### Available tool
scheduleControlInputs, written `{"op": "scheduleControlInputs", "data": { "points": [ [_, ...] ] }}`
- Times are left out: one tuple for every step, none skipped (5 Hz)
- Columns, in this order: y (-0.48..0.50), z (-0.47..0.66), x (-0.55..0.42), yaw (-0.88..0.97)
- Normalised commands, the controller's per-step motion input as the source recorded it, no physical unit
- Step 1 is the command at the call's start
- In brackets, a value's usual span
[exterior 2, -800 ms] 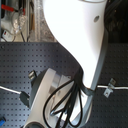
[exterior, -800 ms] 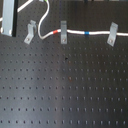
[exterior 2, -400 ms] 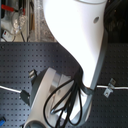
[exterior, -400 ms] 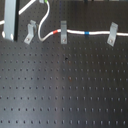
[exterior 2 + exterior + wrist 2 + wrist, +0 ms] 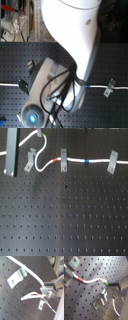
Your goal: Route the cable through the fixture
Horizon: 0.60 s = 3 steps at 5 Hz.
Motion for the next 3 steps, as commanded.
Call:
{"op": "scheduleControlInputs", "data": {
  "points": [
    [-0.072, 0.32, -0.504, -0.1],
    [0.161, 0.17, -0.273, -0.31],
    [0.277, 0.06, 0.001, -0.16]
  ]
}}
